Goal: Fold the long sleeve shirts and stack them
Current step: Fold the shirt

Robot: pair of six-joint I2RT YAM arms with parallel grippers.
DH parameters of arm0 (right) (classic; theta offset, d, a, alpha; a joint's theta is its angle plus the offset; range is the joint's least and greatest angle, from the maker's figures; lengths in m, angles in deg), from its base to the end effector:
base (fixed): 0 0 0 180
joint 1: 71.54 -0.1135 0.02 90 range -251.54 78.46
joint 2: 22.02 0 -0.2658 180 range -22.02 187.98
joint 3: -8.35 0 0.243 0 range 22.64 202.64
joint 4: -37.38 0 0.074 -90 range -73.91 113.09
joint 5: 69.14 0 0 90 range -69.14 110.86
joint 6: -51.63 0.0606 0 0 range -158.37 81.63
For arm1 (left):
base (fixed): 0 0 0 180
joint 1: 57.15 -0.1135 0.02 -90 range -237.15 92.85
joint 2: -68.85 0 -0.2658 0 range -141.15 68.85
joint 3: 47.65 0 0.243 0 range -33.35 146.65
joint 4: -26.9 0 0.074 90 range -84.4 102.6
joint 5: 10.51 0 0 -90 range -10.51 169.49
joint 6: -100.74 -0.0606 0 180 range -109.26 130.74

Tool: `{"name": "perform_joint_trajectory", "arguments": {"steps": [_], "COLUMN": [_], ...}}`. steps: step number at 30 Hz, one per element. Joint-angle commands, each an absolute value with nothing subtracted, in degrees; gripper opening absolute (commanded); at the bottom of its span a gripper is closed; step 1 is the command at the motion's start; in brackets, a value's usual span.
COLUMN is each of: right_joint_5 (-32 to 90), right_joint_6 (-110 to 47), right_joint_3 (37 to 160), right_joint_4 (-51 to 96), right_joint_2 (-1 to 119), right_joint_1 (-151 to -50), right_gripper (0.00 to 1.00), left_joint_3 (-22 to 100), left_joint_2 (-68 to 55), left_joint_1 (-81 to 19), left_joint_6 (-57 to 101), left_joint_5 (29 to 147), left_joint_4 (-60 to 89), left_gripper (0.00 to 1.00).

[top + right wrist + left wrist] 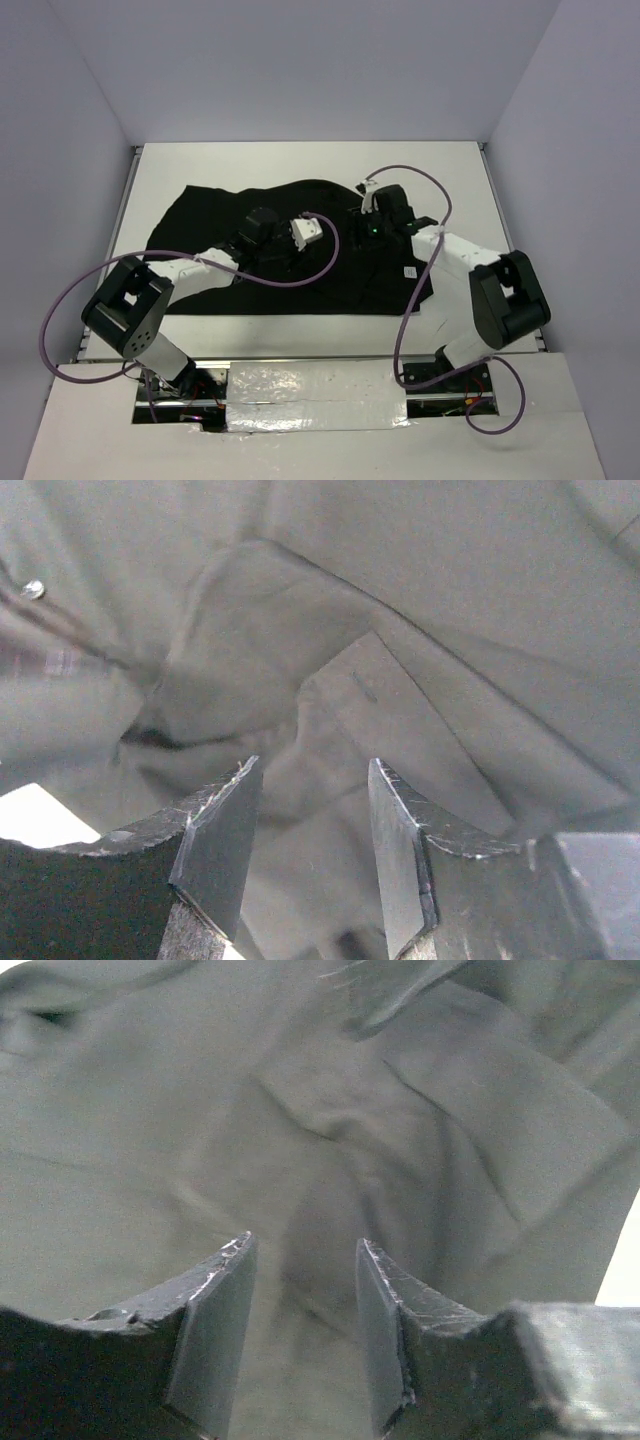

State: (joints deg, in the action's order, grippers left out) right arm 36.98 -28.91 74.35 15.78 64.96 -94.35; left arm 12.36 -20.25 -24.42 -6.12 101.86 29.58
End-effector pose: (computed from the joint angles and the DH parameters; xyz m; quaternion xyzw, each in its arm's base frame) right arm 0.2979 0.1435 0.2025 -0.1614 0.8938 0.2340 0.3468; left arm 0.2775 -0.2057 0.2033 0.4425 0.7141 -0.2346 0.4892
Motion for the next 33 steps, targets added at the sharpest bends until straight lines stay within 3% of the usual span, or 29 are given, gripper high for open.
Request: {"name": "perform_joint_trajectory", "arguments": {"steps": [1,6,14,24,30,33], "right_joint_5": [32.04,25.26,19.12,11.02,10.58,9.88], "right_joint_6": [-20.12,-15.87,-16.66,-15.25,-15.60,-15.95], "right_joint_3": [76.87,77.93,79.33,81.71,82.94,83.90], "right_joint_4": [15.79,17.98,17.91,15.26,15.88,15.53], "right_joint_2": [70.34,73.78,74.31,78.18,80.99,81.26], "right_joint_1": [-95.35,-99.74,-105.19,-108.54,-108.81,-108.80], "right_gripper": [0.54,0.53,0.52,0.50,0.23,0.08], "left_joint_3": [10.51,9.89,8.67,6.55,5.23,4.71], "left_joint_2": [-18.86,-21.23,-22.21,-22.91,-23.26,-23.43], "left_joint_1": [-22.88,-22.79,-22.79,-22.61,-22.08,-21.99], "left_joint_6": [-1.84,5.55,6.26,5.99,6.26,5.91], "left_joint_5": [103.76,101.64,103.05,104.54,103.75,103.92], "left_joint_4": [30.18,32.99,32.12,32.55,34.49,34.75], "left_gripper": [0.58,0.59,0.48,0.51,0.43,0.34]}}
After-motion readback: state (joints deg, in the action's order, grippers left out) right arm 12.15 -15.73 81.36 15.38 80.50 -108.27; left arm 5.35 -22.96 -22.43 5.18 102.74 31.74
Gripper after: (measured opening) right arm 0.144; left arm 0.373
